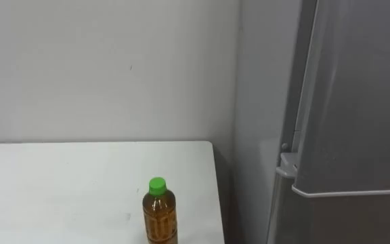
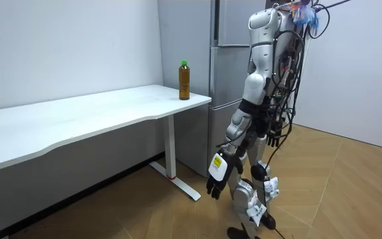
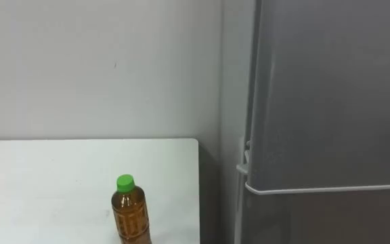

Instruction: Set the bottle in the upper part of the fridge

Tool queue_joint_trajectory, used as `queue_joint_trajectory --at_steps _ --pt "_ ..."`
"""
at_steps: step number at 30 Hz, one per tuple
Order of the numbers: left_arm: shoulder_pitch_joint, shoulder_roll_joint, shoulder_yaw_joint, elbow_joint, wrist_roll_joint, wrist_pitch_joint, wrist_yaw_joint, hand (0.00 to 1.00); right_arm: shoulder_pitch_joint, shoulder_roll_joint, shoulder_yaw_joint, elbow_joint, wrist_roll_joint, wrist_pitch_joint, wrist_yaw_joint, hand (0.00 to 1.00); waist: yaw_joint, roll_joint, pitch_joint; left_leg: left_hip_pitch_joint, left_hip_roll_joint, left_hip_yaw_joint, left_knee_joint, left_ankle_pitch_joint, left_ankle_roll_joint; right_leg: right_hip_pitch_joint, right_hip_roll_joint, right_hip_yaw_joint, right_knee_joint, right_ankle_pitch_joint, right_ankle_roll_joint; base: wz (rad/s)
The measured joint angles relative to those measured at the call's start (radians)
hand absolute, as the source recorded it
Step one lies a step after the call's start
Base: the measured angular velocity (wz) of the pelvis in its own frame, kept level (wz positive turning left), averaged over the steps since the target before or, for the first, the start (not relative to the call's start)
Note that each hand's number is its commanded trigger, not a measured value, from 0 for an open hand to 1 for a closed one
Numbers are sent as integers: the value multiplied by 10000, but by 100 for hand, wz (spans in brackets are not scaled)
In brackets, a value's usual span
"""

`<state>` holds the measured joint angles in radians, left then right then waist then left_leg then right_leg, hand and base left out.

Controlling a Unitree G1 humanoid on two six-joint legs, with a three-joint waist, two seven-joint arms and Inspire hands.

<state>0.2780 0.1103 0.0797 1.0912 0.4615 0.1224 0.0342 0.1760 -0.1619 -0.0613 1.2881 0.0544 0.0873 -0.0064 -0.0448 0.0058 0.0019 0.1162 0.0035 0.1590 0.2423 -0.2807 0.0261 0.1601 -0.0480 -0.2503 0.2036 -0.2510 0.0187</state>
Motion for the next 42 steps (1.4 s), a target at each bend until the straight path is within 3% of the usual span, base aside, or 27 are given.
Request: queue_joint_trajectory --at_steps 11,21,27,29,31,35,36,41,42 --pt "-28 -16 60 0 -82 16 -1 0 40 0 -31 -4 118 21 89 0 6 -3 0 20 -1 -10 -20 0 0 -8 -4 34 -2 0 0 0" --pt "96 -56 749 296 -1624 20 1 0 -2 -1 -207 263 -170 245 314 0 68 -100 8 158 -17 -17 -18 0 1 140 -40 30 -112 -17 12 0" --pt "-180 19 1176 259 -2697 -12 237 0 -120 -12 -334 260 -156 236 326 0 170 -82 4 97 2 -45 30 0 0 136 -17 -18 -140 -18 10 1" --pt "-302 57 1482 7 -3062 -30 383 0 -205 -15 -504 257 -174 179 331 0 156 -71 5 11 0 -96 124 0 0 125 -7 -27 -147 -17 8 9" --pt "-331 95 1963 -677 -3408 -374 680 0 -219 -38 -833 239 -175 -51 401 0 252 -22 8 -8 -2 -149 131 0 -1 136 9 -32 -127 -13 2 5" --pt "-299 144 2315 -1611 -3918 -792 1505 0 -195 -74 -1132 -97 -147 -390 529 0 245 126 5 -4 1 -162 101 1 -2 137 22 -35 -113 -7 -3 0" --pt "-390 161 2423 -1887 -3946 -812 1715 0 -200 -84 -1190 -98 -136 -465 542 0 240 224 -32 -2 -4 -186 93 1 -2 148 24 -45 -111 -5 -3 5" --pt "-474 179 2749 -3694 -4401 -1098 2483 0 -173 -176 -1427 -83 -142 -639 749 0 230 297 5 104 -9 -211 31 3 -5 143 11 -22 -2 -4 -4 1" --pt "-510 217 2769 -4094 -4514 -1335 2690 0 -167 -184 -1487 -84 -159 -683 813 0 245 302 3 147 -13 -210 -31 8 -7 154 7 -12 10 -4 -4 -3"
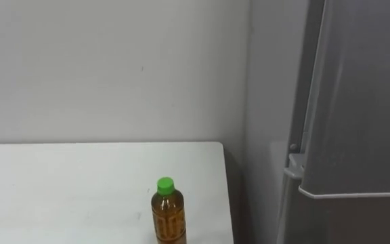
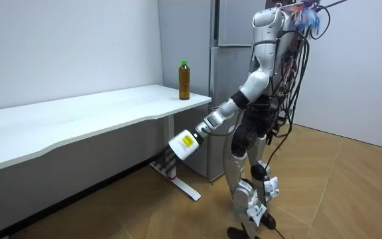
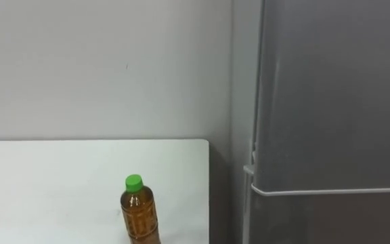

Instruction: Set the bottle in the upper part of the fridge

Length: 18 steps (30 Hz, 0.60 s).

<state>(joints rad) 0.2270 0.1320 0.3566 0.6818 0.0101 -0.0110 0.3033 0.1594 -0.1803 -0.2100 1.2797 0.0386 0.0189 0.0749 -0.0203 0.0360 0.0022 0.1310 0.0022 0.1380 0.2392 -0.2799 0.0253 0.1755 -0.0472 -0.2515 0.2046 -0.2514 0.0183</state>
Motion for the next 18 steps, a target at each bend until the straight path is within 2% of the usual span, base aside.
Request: queue_joint_trajectory --at_steps 1,2,7,12,14,16,18 --pt "-122 27 21 -260 0 -189 208 0 5 -15 -1 -1 0 -69 52 0 8 13 0 7 -6 2 -17 5 4 7 -4 11 4 0 0 -3" --pt "-192 30 23 -443 -6 -217 288 0 12 -19 8 -13 6 -92 71 0 11 19 1 -2 -9 6 -15 5 5 4 -6 10 2 0 0 0" --pt "-244 26 -41 -3384 -205 -338 849 0 6 -13 17 -76 331 -193 161 0 2 21 -22 -20 6 13 -31 3 6 -24 10 -17 9 0 0 0" --pt "-564 45 27 -5478 -208 -636 1287 0 43 37 21 -59 558 -257 125 0 29 48 -47 -9 4 10 -44 4 3 -13 20 1 -15 1 0 0" --pt "-583 60 19 -6257 -516 -651 1278 0 109 43 142 -157 697 -266 123 0 36 49 -63 -13 -3 9 -36 4 3 -13 18 12 -17 1 1 0" --pt "-584 60 24 -7549 -1192 -651 1233 0 272 113 150 -416 698 -288 149 0 37 3 -41 3 -9 -12 -32 6 1 -18 21 27 -54 1 1 0" --pt "-589 59 22 -8237 -1542 -652 1155 0 299 128 142 -420 735 -285 149 0 12 -8 -46 10 -15 -14 -32 7 1 7 17 10 -103 3 3 0"
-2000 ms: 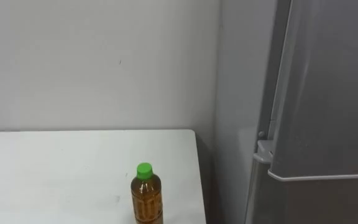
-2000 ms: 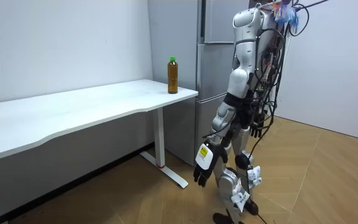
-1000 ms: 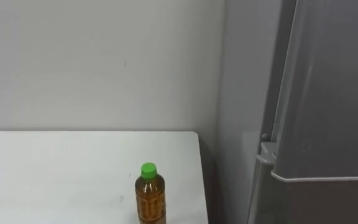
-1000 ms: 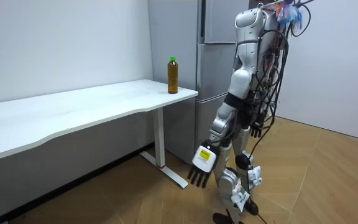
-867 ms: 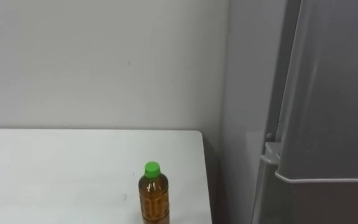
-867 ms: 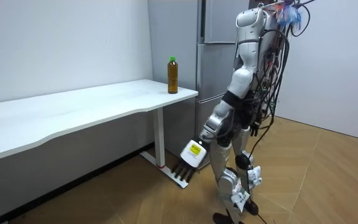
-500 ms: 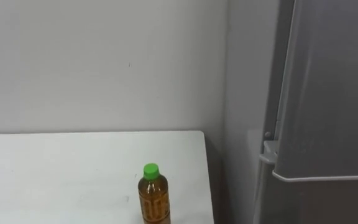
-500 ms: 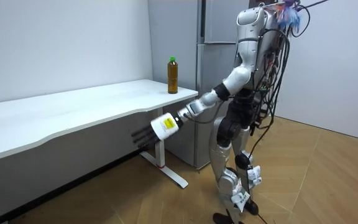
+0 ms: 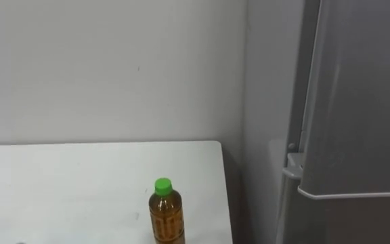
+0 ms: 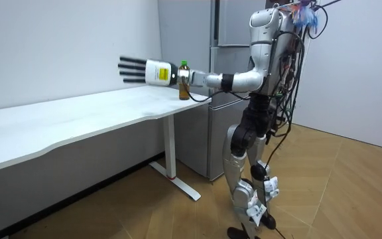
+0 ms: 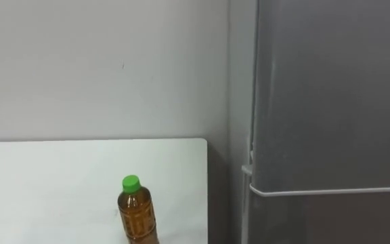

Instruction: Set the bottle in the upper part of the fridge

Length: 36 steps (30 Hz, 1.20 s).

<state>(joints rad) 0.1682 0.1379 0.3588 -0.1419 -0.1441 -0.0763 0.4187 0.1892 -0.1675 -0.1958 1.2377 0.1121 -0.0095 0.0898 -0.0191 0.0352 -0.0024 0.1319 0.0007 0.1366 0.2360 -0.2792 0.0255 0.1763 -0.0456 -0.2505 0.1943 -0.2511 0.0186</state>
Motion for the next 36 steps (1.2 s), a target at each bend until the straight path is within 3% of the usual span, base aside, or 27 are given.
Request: queue_joint_trajectory --at_steps 5,13,19,22,25,31,36 --pt "-134 -22 -228 -972 -403 60 -456 0 -27 11 180 17 239 0 -76 0 -55 -5 36 -32 9 -3 14 1 0 20 13 -12 -92 34 -8 0" --pt "-1200 5 -1155 -3098 -1059 228 -1502 0 -192 18 478 77 396 118 -30 0 -391 -35 78 -57 -7 -43 15 4 1 9 -2 -96 -88 42 0 1" --pt "-2061 11 -1815 -3177 -1647 477 -2704 0 -283 21 574 52 399 129 -33 0 -693 -12 90 -170 10 -25 44 13 0 -28 11 -24 -84 49 -10 0" --pt "-2417 29 -2711 -3176 -2449 608 -3264 0 -404 -4 866 67 799 124 -45 0 -878 -13 90 -177 12 -11 27 13 -1 -21 14 -3 -92 62 -15 0" --pt "-2726 25 -3262 -3176 -2573 790 -3735 0 -447 -6 958 58 852 121 -45 0 -931 -13 90 -177 13 0 23 13 -1 -95 21 30 -109 64 -15 -1" --pt "-3462 22 -3754 -3177 -2586 955 -4379 0 -533 -64 1117 62 813 128 37 0 -976 -9 87 -217 20 -8 3 14 -1 -191 35 78 -114 72 -19 0" --pt "-3558 23 -4108 -3330 -2620 1140 -4801 0 -713 -163 1376 120 803 161 138 0 -1158 -4 71 -267 17 -8 -2 14 -1 -194 50 193 -126 74 -21 -1"
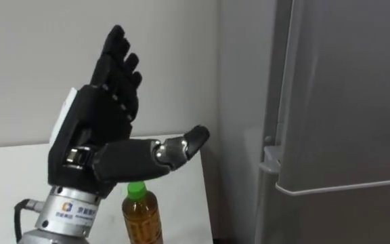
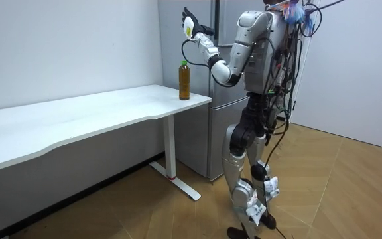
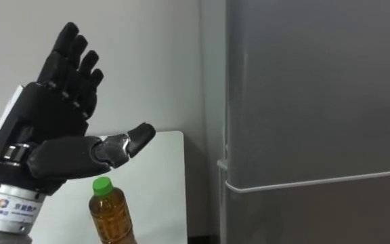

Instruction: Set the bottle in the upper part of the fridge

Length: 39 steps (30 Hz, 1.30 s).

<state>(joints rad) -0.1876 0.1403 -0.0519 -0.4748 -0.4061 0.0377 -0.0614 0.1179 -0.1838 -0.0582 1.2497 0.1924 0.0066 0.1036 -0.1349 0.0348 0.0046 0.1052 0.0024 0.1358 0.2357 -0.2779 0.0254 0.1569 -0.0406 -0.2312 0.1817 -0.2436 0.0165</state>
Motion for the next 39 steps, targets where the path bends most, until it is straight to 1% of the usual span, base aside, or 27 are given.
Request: queue_joint_trajectory --at_steps 2,4,6,9,11,12,13,14,16,20,22,26,30,32,33,34,35,36,37,39 --pt "0 16 -213 -41 -271 58 -192 0 -28 -20 78 36 111 0 19 0 -45 11 -8 0 -2 -19 -1 0 0 18 4 24 -52 6 -2 0" --pt "0 128 -464 -210 -471 85 -450 0 -33 -29 172 80 357 0 13 0 -72 30 -21 1 3 -22 -9 0 0 22 23 41 -143 39 -4 0" --pt "-1 136 -557 -275 -718 85 -680 0 -70 -24 169 174 458 0 20 0 -175 20 -15 24 6 -19 -25 0 -1 19 33 51 -148 39 -5 0" --pt "-1 138 -885 -284 -719 124 -883 0 -113 -24 198 204 508 0 12 0 -281 19 -13 44 10 -15 -49 1 -2 21 39 42 -150 40 -6 -1" --pt "-1 133 -1157 -283 -719 273 -1116 0 -117 -31 209 201 486 0 -11 0 -303 8 -6 44 4 -14 -67 1 -2 17 42 58 -148 40 -6 0" --pt "-1 133 -1296 -283 -721 376 -1302 0 -146 -50 283 203 486 0 -45 0 -318 33 -21 36 3 -11 -69 1 -2 18 42 58 -148 40 -6 0" --pt "-1 133 -1380 -283 -722 451 -1485 0 -182 -75 370 204 486 0 -68 0 -343 32 -19 30 2 -8 -69 1 -2 18 42 59 -149 40 -6 0" --pt "-1 139 -1428 -283 -723 469 -1571 0 -196 -78 372 205 487 1 -72 0 -356 38 -17 29 2 -8 -69 1 -2 18 44 59 -148 40 -6 0" --pt "-1 141 -1492 -283 -723 492 -2054 0 -200 -84 382 205 481 1 -118 0 -404 59 -12 31 3 3 -69 2 -3 6 50 60 -150 40 -6 0" --pt "-1 141 -1497 -283 -722 543 -2573 0 -230 -105 394 203 443 49 -140 0 -450 93 -13 38 10 15 -69 5 -9 -6 57 58 -154 40 -6 0" --pt "-1 138 -1499 -283 -722 678 -2806 0 -249 -114 403 205 438 75 -145 0 -492 111 -21 38 7 17 -68 6 -11 -6 59 61 -153 40 -6 0" --pt "-1 110 -1606 -284 -729 777 -3065 0 -276 -222 745 202 416 100 -145 0 -527 154 -32 -49 16 35 -50 6 -11 -74 56 82 -150 43 -10 0" --pt "-1 17 -1741 -280 -713 787 -3133 0 -317 -280 799 192 372 148 -143 0 -524 195 -23 -126 22 35 -49 9 -16 -107 52 92 -139 50 -23 0" --pt "-1 17 -1859 -220 -726 786 -3132 0 -333 -305 923 193 396 151 -143 0 -523 191 1 -89 26 30 -53 10 -17 -61 52 90 -142 51 -24 0" --pt "-1 -7 -1906 -167 -738 786 -3130 0 -369 -335 1065 195 398 151 -142 0 -525 185 27 -70 25 33 -53 10 -17 -18 51 86 -146 51 -24 0" --pt "-1 -33 -1923 -157 -740 786 -3130 3 -411 -360 1170 196 392 155 -139 0 -526 183 29 -72 25 49 -53 10 -17 -9 50 81 -147 51 -24 0" --pt "-1 -36 -1938 -156 -741 786 -3130 52 -428 -363 1181 196 391 158 -139 0 -524 182 31 -73 25 55 -53 10 -17 -7 50 78 -147 51 -24 3" --pt "-1 -63 -2059 -156 -758 786 -3126 57 -467 -364 1247 204 434 163 -139 0 -524 175 37 -76 13 44 -56 10 -17 1 51 69 -153 51 -24 4" --pt "0 -88 -2111 -147 -889 786 -3116 100 -499 -360 1261 200 445 169 -140 0 -523 162 46 -76 3 16 -62 10 -18 -1 52 60 -155 51 -24 5" --pt "0 -90 -2140 -139 -1086 787 -3035 100 -514 -361 1349 190 462 169 -141 0 -514 143 58 -75 3 19 -62 11 -19 -10 52 59 -156 51 -23 5"
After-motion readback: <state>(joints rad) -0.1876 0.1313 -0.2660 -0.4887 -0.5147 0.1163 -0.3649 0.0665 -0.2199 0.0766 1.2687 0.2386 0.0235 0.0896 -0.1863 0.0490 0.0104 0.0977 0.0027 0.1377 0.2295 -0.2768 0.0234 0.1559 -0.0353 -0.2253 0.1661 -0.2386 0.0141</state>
